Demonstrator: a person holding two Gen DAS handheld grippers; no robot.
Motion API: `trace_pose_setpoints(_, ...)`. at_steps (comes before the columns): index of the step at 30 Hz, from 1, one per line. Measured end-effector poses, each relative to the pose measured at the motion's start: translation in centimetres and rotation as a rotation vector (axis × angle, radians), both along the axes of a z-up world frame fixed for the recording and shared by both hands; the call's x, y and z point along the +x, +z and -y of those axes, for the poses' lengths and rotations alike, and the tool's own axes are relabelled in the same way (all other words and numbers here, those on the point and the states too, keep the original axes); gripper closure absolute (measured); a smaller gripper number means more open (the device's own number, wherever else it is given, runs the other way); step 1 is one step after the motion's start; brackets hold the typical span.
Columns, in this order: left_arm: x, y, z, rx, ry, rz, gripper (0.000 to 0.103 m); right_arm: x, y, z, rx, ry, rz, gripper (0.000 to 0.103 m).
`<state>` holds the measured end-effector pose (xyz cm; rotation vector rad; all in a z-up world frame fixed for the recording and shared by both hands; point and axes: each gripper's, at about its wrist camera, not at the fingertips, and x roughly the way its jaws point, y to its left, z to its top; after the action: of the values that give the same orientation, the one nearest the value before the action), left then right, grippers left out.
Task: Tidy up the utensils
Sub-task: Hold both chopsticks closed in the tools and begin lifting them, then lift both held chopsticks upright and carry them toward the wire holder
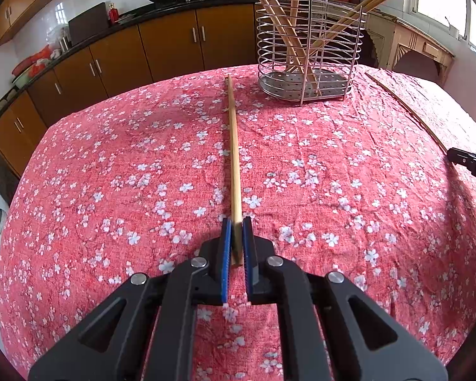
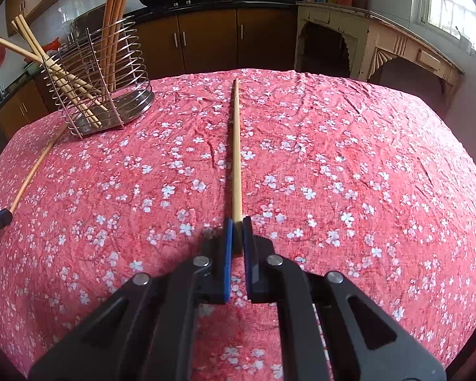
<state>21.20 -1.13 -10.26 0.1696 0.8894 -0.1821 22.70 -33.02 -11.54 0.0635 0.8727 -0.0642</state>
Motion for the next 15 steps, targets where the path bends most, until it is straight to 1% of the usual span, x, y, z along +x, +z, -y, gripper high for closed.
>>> trace_pose_setpoints(4, -1.0, 1.5, -0.9, -0.029, 0.000, 0.033, 0.096, -1.3, 1.9, 0.1, -0.003, 0.005, 0.053, 0.095)
trace_pose_setpoints(13, -3.6, 8.3, -2.1, -0.100, 0.006, 0.204, 0.096, -4.2, 8.0, 0.1, -0.013, 0.018, 0.214, 0.095)
trace_pose_setpoints(15, -3.8, 9.2, -2.2, -0.109, 0.008, 0.233, 0.096, -4.6, 9.2, 0.2, -0.011, 0.020, 0.248, 0.096)
